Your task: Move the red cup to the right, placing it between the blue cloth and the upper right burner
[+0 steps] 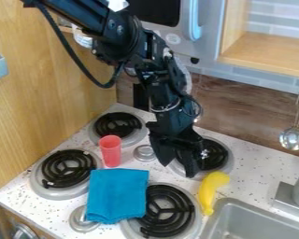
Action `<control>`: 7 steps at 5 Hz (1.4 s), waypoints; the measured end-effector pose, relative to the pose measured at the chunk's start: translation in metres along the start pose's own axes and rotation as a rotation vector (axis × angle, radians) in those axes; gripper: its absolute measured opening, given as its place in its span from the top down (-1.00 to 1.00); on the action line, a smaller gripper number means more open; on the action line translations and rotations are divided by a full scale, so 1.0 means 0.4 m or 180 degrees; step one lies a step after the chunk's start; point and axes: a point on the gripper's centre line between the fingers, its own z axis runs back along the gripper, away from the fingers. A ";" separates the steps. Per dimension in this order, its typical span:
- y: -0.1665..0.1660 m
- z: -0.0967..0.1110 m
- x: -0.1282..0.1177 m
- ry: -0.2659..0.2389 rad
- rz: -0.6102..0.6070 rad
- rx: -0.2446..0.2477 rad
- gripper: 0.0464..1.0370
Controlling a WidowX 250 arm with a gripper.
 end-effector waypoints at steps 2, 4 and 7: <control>0.074 -0.012 -0.025 0.0109 0.0212 0.0114 -0.93; 0.203 0.045 -0.003 -0.0104 0.0470 0.0435 -0.93; 0.360 0.052 0.014 -0.0244 0.0819 0.0640 -0.93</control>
